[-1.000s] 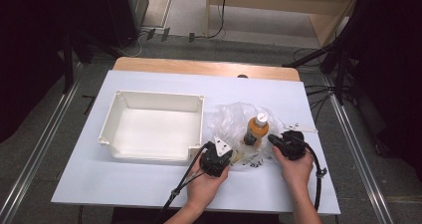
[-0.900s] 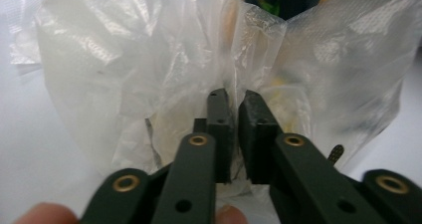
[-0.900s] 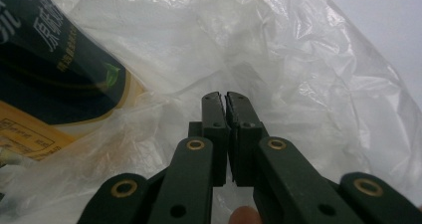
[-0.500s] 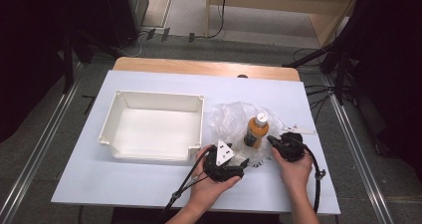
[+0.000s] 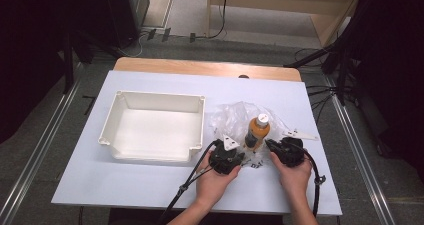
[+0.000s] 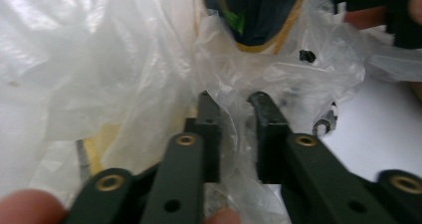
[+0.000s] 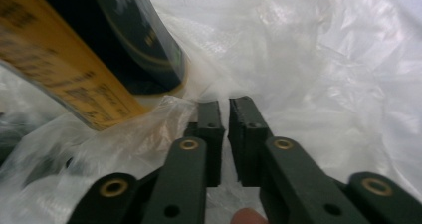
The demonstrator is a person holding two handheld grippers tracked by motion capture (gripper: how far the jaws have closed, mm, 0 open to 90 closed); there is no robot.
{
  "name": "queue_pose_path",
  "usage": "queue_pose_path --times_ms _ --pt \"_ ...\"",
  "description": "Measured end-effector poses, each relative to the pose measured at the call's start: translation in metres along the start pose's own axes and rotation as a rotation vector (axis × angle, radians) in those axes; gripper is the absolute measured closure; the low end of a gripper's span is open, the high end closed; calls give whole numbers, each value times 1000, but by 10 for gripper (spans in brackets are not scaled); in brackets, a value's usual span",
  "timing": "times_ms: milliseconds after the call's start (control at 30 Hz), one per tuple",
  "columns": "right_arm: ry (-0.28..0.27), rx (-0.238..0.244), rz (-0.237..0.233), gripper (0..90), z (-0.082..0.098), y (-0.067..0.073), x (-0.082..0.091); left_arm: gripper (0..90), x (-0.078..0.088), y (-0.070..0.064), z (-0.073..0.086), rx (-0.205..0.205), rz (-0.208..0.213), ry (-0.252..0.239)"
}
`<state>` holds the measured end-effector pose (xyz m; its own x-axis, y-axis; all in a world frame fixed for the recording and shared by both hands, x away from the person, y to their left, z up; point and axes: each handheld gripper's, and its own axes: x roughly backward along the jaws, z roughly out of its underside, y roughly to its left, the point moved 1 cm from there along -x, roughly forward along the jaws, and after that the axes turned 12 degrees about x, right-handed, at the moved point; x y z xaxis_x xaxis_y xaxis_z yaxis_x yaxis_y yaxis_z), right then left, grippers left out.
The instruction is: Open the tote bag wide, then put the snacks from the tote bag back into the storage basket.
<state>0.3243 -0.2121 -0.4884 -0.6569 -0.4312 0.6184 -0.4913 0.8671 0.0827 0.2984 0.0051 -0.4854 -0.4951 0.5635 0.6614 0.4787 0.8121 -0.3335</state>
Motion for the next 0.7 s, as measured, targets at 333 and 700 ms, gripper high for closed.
queue_pose_path --times_ms 333,700 --pt "-162 185 -6 569 -19 0 38 867 1 -3 2 -28 -34 -31" --pt "-146 246 -94 437 -34 7 53 871 2 -3 3 -23 -37 -45"
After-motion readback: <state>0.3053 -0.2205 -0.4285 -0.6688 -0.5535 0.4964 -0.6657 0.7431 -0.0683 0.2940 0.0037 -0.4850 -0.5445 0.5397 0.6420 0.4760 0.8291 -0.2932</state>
